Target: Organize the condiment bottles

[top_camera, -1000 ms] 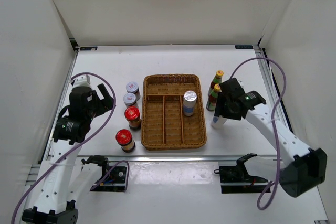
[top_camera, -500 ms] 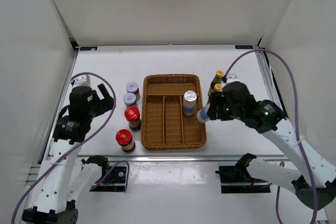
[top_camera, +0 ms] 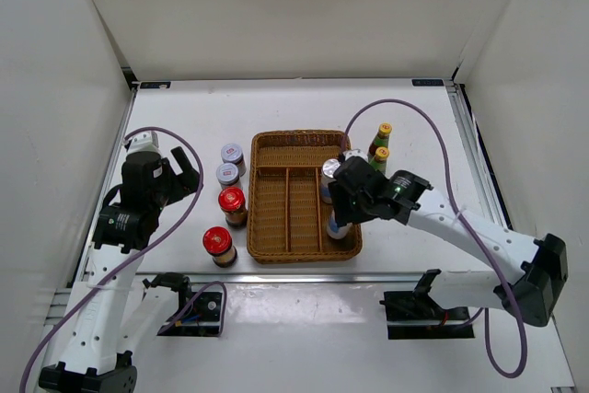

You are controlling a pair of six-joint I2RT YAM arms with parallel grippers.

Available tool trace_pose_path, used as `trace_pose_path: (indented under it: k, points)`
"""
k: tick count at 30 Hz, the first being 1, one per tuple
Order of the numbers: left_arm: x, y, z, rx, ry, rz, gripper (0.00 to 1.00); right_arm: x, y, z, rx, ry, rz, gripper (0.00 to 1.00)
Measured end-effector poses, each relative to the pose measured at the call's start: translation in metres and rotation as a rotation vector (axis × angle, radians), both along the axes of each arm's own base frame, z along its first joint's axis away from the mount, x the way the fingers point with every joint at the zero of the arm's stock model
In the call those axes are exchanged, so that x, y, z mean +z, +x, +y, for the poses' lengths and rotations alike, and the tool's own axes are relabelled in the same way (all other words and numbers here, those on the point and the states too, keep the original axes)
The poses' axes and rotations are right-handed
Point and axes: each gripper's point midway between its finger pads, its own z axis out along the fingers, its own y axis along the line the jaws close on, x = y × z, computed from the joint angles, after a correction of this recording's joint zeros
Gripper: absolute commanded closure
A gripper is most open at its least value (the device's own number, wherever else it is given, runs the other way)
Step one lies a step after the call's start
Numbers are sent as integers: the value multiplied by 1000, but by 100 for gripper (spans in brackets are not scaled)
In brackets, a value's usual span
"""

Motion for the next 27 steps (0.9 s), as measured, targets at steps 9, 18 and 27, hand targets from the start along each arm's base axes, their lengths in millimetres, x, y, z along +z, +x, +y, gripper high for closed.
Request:
trace_pose_path:
  k: [9,18,27]
  points:
    - [0,0,0,3,-4,-2,0,9,9,11,12,7,-75,0]
    - [3,-1,1,8,-7,-12,0,132,48,-31,-154,101,-451,5]
    - [3,-2,1,12,-7,-15,0,109,139,-81,-398,-128,-423,11]
